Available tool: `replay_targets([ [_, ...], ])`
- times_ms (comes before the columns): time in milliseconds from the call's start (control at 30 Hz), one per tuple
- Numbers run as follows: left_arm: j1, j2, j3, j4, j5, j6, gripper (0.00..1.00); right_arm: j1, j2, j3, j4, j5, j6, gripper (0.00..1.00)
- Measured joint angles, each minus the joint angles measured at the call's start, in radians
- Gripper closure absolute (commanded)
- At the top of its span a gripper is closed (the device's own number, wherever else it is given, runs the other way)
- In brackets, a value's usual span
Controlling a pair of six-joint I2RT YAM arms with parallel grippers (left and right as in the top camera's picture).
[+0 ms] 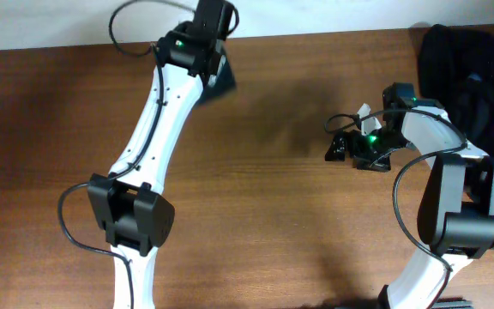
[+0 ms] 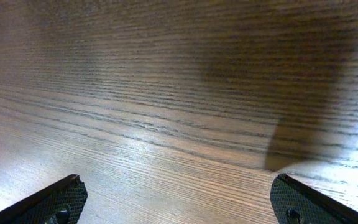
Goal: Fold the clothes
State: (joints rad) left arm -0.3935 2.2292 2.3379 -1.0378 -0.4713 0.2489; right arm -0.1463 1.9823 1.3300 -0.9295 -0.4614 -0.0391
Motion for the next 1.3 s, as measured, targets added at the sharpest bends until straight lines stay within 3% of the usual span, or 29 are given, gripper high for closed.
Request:
replay_targets([
  [133, 0.0, 0.0, 0.0, 0.101, -0.008, 0.108, 1.0, 0.0, 0.0, 0.0, 0.005, 0.0, -0.006, 0.0],
  [267, 0.0, 0.0, -0.001, 0.095, 0.011, 0.164, 1.0, 0.0, 0.0, 0.0, 0.013, 0.0, -0.017, 0.0],
  [633, -0.124, 0.042, -0.286, 0.075, 0.045, 0.174, 1.0, 0.0, 0.0, 0.0, 0.021, 0.0, -0.021, 0.0],
  [1000, -0.285, 0.058, -0.343, -0.211, -0.011, 0.115, 1.0, 0.0, 0.0, 0.0, 0.025, 0.0, -0.022, 0.01],
  [1067, -0.29, 0.058, -0.343, -0.264, 0.013, 0.098, 0.93, 0.0, 0.0, 0.0, 0.025, 0.0, -0.021, 0.0],
  [1133, -0.29, 0.058, -0.343, -0.298, 0.059, 0.085, 0.66, 0.0, 0.0, 0.0, 0.025, 0.0, -0.022, 0.01],
  [1167, -0.29, 0.058, -0.343, -0.308, 0.08, 0.084, 0.59, 0.0, 0.0, 0.0, 0.025, 0.0, -0.022, 0.01],
  [1300, -0.289, 0.058, -0.343, -0.343, 0.18, 0.068, 0.49, 0.0, 0.0, 0.001, 0.021, 0.0, -0.022, 0.01],
])
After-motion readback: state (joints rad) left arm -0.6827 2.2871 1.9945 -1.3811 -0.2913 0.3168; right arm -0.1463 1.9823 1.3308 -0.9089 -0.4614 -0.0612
